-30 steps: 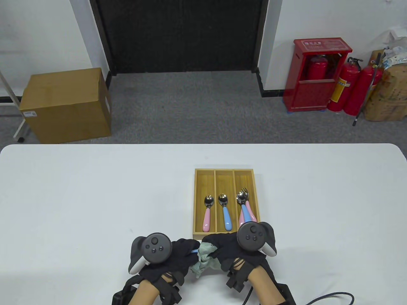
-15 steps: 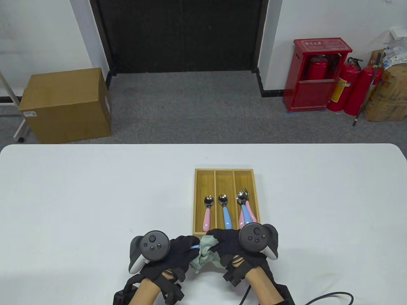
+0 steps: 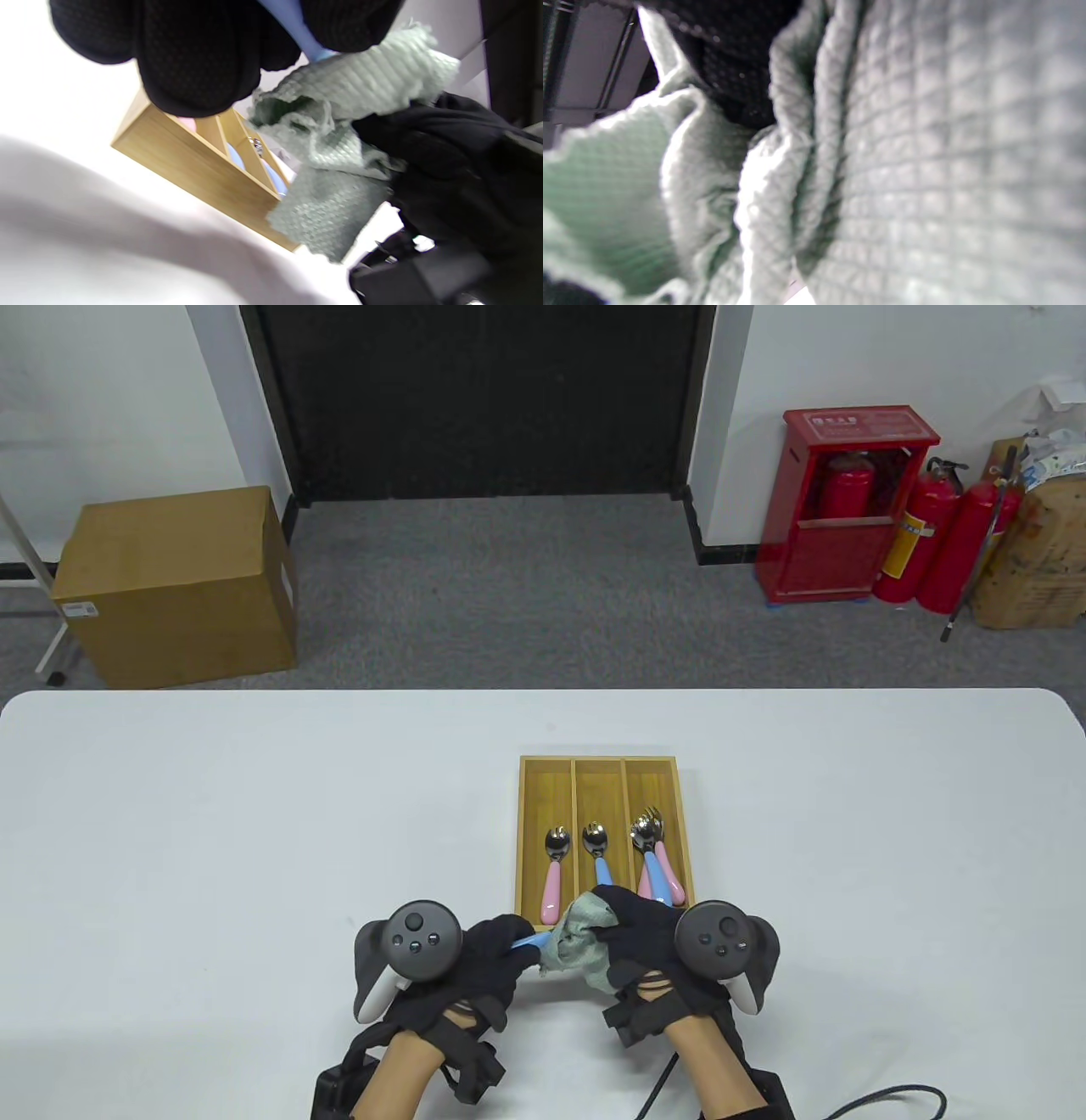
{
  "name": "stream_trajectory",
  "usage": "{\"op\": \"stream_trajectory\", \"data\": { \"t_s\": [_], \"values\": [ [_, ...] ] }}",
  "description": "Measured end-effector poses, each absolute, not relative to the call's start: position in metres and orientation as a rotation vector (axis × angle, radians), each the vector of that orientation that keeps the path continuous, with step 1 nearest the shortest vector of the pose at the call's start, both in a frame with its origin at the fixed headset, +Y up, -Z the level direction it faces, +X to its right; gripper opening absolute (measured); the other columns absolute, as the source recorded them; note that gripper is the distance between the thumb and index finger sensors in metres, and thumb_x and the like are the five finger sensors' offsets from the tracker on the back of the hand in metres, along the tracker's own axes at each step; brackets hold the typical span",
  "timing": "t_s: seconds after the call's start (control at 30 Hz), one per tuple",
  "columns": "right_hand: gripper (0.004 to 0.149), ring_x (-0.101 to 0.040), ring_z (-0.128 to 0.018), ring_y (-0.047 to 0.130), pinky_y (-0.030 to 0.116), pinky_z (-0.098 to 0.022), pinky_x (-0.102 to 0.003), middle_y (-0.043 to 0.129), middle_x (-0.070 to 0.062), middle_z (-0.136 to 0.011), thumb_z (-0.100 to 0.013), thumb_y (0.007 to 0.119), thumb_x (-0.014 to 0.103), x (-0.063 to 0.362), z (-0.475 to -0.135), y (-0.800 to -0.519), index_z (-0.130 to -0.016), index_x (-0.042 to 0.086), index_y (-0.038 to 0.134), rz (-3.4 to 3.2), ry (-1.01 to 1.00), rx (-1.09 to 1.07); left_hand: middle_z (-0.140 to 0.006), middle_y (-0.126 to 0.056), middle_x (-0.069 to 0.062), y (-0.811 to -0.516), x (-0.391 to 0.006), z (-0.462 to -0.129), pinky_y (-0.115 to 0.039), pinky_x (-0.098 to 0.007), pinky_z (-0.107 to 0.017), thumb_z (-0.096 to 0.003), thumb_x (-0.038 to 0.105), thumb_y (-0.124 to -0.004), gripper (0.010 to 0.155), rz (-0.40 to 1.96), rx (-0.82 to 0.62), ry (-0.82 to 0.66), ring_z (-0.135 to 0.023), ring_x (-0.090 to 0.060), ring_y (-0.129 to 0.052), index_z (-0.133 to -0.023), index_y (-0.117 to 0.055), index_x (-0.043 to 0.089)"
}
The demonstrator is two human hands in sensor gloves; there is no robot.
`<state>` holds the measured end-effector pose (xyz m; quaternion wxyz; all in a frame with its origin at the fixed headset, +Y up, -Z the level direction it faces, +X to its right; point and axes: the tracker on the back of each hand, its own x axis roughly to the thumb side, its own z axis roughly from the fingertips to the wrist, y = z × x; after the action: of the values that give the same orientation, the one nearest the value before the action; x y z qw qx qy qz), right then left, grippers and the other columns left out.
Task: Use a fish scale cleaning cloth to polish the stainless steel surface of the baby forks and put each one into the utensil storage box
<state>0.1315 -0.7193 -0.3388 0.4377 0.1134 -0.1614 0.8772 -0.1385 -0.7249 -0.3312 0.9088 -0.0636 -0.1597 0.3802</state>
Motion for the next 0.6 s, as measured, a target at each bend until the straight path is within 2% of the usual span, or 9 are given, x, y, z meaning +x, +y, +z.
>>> {"op": "stream_trajectory", "data": {
  "t_s": [0.17, 0.3, 0.43, 0.6],
  "values": [
    [0.043, -0.032, -0.02, 0.11, 0.088, -0.017, -0.049, 0.107, -0.021, -0.047, -0.031, 0.092, 0.024, 0.166, -0.343, -0.727, -0.068, 0.004, 0.094, 2.07, -0.417, 0.112, -0.084, -0.089, -0.014, -0.723, -0.129, -0.359, -0.078, -0.055, -0.052, -0.0496, 0.041, -0.073, 0.052, 0.713, -0.163, -0.184, -0.054, -0.025, -0.103, -0.093, -0.075, 0.014],
    [0.043, -0.034, -0.025, 0.109, 0.087, -0.02, -0.05, 0.104, -0.022, -0.052, -0.033, 0.09, 0.023, 0.183, -0.345, -0.736, -0.071, 0.004, 0.091, 1.933, -0.397, 0.004, -0.093, -0.084, -0.017, -0.721, -0.108, -0.385, -0.075, -0.058, -0.057, -0.0496, 0.039, -0.071, 0.052, 0.551, -0.162, -0.061, -0.065, -0.03, -0.103, -0.096, -0.071, 0.013],
    [0.044, -0.035, -0.031, 0.108, 0.085, -0.024, -0.052, 0.101, -0.023, -0.058, -0.035, 0.088, 0.022, 0.186, -0.345, -0.738, -0.076, 0.005, 0.087, 1.92, -0.397, -0.011, -0.099, -0.079, -0.02, -0.722, -0.088, -0.409, -0.073, -0.06, -0.059, -0.0494, 0.039, -0.071, 0.052, 0.363, -0.164, 0.012, -0.075, -0.037, -0.101, -0.095, -0.071, 0.013],
    [0.044, -0.037, -0.035, 0.106, 0.084, -0.026, -0.053, 0.099, -0.023, -0.062, -0.037, 0.086, 0.021, 0.184, -0.345, -0.738, -0.078, 0.005, 0.085, 1.895, -0.393, -0.008, -0.098, -0.077, -0.024, -0.729, -0.066, -0.432, -0.075, -0.06, -0.058, -0.0499, 0.04, -0.07, 0.053, 0.216, -0.19, 0.091, -0.077, -0.04, -0.102, -0.093, -0.071, 0.011]
  ]
}}
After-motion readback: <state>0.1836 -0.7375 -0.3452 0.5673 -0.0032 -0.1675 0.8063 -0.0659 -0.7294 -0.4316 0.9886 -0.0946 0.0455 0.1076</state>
